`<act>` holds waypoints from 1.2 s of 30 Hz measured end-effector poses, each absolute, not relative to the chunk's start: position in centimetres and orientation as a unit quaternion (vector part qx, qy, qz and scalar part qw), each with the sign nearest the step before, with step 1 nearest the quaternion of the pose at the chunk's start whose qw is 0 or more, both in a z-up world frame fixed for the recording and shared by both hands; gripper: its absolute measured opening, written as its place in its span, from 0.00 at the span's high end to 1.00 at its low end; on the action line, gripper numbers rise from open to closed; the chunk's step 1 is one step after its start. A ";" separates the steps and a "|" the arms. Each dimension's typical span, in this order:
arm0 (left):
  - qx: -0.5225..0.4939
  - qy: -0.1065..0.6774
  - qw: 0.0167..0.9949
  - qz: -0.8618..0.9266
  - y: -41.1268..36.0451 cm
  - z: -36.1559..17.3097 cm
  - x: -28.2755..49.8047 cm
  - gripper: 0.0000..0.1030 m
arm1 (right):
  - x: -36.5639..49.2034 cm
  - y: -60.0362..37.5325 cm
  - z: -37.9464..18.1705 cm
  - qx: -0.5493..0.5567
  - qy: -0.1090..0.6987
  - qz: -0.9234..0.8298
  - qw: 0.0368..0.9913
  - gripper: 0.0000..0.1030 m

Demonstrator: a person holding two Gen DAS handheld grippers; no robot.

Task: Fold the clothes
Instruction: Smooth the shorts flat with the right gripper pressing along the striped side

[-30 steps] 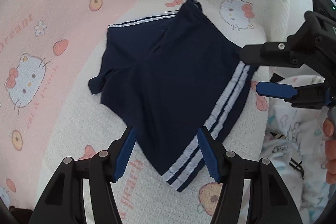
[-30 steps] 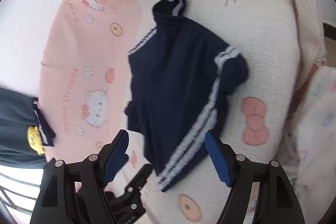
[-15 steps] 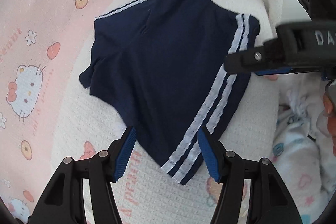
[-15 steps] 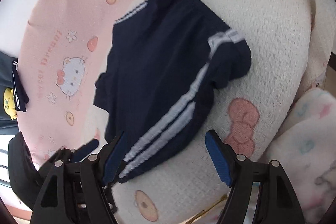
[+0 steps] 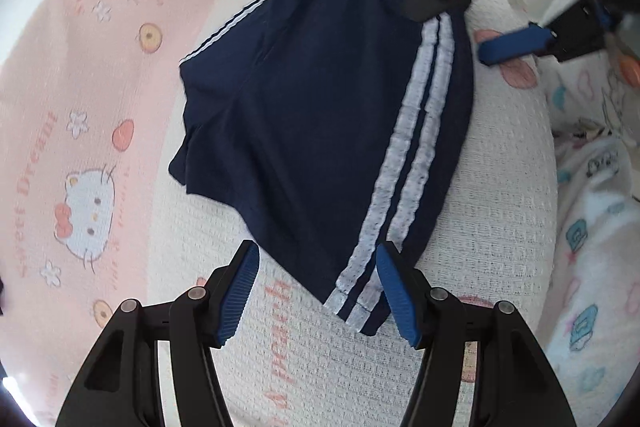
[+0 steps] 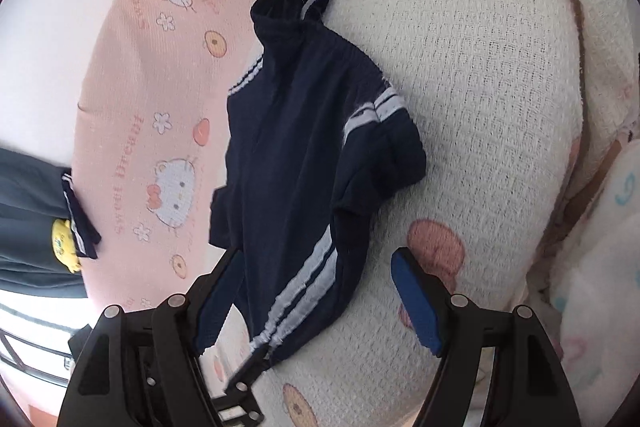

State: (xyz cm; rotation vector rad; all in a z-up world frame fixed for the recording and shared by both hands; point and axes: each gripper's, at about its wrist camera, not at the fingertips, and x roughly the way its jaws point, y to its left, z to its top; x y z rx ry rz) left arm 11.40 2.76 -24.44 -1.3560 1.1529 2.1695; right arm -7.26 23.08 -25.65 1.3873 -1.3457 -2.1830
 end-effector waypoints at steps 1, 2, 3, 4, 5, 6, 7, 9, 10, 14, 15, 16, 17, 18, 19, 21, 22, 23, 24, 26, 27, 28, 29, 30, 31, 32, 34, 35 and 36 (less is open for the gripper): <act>-0.476 0.410 0.167 0.760 3.0 -24.7 11.5 0.43 | -7.4 23.4 -25.9 0.465 -0.473 -0.740 0.114 0.27; -0.476 0.414 0.166 0.758 3.2 -24.9 11.5 0.43 | -7.5 23.7 -26.2 0.456 -0.487 -0.736 0.115 0.27; -0.475 0.416 0.166 0.757 3.4 -25.0 11.4 0.43 | -7.7 23.9 -26.5 0.447 -0.502 -0.731 0.116 0.27; -0.475 0.419 0.165 0.756 3.5 -25.2 11.2 0.43 | -7.9 24.2 -26.9 0.438 -0.517 -0.726 0.117 0.27; -0.474 0.421 0.164 0.756 3.6 -25.3 11.2 0.43 | -8.2 24.4 -27.2 0.428 -0.530 -0.722 0.119 0.27; -0.474 0.423 0.163 0.755 3.8 -25.4 11.1 0.43 | -8.4 24.6 -27.4 0.421 -0.539 -0.719 0.122 0.27; -0.473 0.425 0.163 0.754 3.9 -25.5 11.1 0.43 | -8.6 24.7 -27.5 0.421 -0.543 -0.716 0.121 0.27; -0.472 0.427 0.164 0.754 4.4 -25.7 11.1 0.43 | -8.9 24.7 -27.5 0.425 -0.545 -0.713 0.122 0.27; -0.472 0.426 0.163 0.754 4.5 -25.7 11.1 0.43 | -9.0 24.7 -27.5 0.425 -0.544 -0.713 0.123 0.27; -0.480 0.419 0.161 0.753 4.8 -25.7 10.9 0.43 | -8.8 25.0 -27.7 0.435 -0.534 -0.717 0.109 0.46; -0.480 0.419 0.160 0.754 5.0 -25.7 11.0 0.43 | -8.5 25.4 -27.7 0.441 -0.529 -0.718 0.099 0.61; -0.480 0.419 0.159 0.754 5.1 -25.6 11.1 0.43 | -8.2 25.6 -27.7 0.447 -0.518 -0.723 0.089 0.68; -0.479 0.421 0.157 0.754 5.1 -25.8 11.0 0.43 | -8.1 25.6 -27.7 0.456 -0.501 -0.731 0.080 0.79; -0.477 0.425 0.156 0.753 5.1 -25.8 11.1 0.43 | -8.1 25.5 -27.7 0.461 -0.485 -0.739 0.073 0.87; -0.474 0.429 0.154 0.753 5.2 -25.9 11.2 0.43 | -8.2 25.3 -27.6 0.464 -0.473 -0.746 0.068 0.90; -0.470 0.434 0.154 0.753 5.3 -25.8 11.3 0.43 | -8.2 25.5 -27.8 0.467 -0.472 -0.745 0.063 0.98; -0.470 0.435 0.154 0.753 5.3 -25.7 11.5 0.43 | -8.1 25.5 -27.9 0.468 -0.474 -0.744 0.060 0.99; -0.470 0.435 0.154 0.752 5.4 -25.6 11.6 0.43 | -8.1 25.6 -28.0 0.468 -0.476 -0.742 0.058 1.00; -0.469 0.435 0.155 0.753 5.5 -25.5 11.7 0.43 | -8.0 25.7 -27.9 0.468 -0.478 -0.741 0.056 1.00; -0.462 0.440 0.157 0.754 5.8 -25.3 12.0 0.43 | -7.8 25.6 -27.7 0.470 -0.473 -0.743 0.050 0.99; -0.458 0.445 0.159 0.753 6.0 -25.3 12.2 0.43 | -7.8 25.3 -27.3 0.473 -0.459 -0.750 0.045 0.99; -0.452 0.452 0.159 0.753 6.3 -25.3 12.5 0.43 | -7.8 25.1 -26.9 0.477 -0.446 -0.757 0.040 0.99; -0.443 0.459 0.160 0.753 6.6 -25.3 12.7 0.43 | -7.8 24.8 -26.4 0.481 -0.428 -0.764 0.037 0.99; -0.433 0.467 0.161 0.754 6.9 -25.3 12.9 0.43 | -7.8 24.5 -25.9 0.486 -0.406 -0.773 0.036 0.96; -0.424 0.474 0.162 0.755 7.2 -25.3 13.1 0.43 | -7.8 24.3 -25.5 0.486 -0.394 -0.779 0.039 0.96; -0.420 0.478 0.164 0.754 7.5 -25.3 13.2 0.43 | -7.7 24.5 -25.3 0.481 -0.396 -0.781 0.045 0.96; -0.410 0.487 0.172 0.752 8.3 -25.3 13.4 0.43 | -7.7 25.1 -25.0 0.467 -0.421 -0.775 0.061 0.96; -0.399 0.494 0.177 0.752 8.7 -25.3 13.5 0.43 | -7.6 25.8 -25.1 0.456 -0.446 -0.767 0.071 0.96; -0.389 0.501 0.181 0.752 9.1 -25.3 13.5 0.43 | -7.4 26.5 -25.1 0.448 -0.468 -0.758 0.078 0.96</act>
